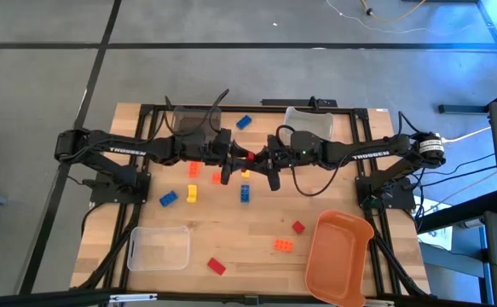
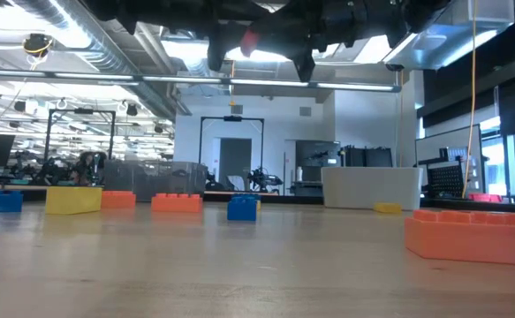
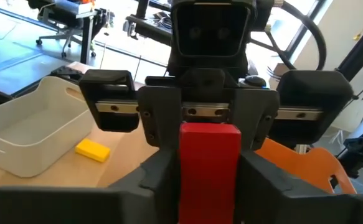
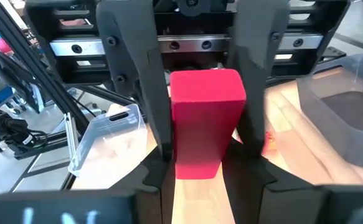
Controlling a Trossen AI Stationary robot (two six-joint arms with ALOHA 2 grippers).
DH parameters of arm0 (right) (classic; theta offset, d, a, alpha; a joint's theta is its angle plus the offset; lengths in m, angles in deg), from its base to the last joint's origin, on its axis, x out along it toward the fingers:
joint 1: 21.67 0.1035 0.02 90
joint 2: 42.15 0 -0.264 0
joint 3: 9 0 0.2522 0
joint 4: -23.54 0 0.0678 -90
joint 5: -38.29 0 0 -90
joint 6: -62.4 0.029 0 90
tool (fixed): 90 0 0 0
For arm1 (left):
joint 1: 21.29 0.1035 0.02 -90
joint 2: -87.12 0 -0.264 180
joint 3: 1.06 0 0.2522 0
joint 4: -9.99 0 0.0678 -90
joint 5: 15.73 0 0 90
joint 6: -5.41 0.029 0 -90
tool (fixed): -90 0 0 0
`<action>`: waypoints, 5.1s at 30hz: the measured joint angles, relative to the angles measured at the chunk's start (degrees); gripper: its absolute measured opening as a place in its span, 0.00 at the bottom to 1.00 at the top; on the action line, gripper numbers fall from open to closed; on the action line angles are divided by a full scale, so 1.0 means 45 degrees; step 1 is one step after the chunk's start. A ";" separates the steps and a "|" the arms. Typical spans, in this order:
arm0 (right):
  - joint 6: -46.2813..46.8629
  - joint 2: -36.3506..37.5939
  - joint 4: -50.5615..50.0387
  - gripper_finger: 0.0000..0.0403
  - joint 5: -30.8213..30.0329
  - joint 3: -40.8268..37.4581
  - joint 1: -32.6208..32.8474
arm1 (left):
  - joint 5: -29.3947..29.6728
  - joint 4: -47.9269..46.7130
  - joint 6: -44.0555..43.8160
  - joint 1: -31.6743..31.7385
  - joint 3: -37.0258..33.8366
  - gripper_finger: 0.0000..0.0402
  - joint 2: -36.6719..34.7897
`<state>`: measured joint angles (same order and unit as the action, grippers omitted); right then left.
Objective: Sort & place blocks by color
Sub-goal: Put the top right red block into the black bin, then put the right red block into the black bin
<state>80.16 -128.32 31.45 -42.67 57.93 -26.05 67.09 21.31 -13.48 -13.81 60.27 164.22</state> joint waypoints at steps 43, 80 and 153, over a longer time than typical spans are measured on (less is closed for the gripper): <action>0.2898 0.6415 0.5222 0.74 -0.1327 -0.5837 -0.0865 | 0.0709 0.0753 -0.0444 0.1046 -0.4867 0.24 -0.7145; 0.2340 0.6401 0.4331 0.74 -0.1929 -0.5756 -0.0869 | 0.0822 -1.1848 0.3582 1.0071 0.2705 0.24 0.2527; 0.4299 0.6405 0.0466 0.74 -0.0828 -0.4204 -0.0894 | 0.2458 -0.0016 0.0319 0.0414 -0.3240 0.70 -0.7101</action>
<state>99.51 -99.50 33.54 -46.40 39.01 -30.07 78.15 21.24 -12.05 -11.95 45.69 132.27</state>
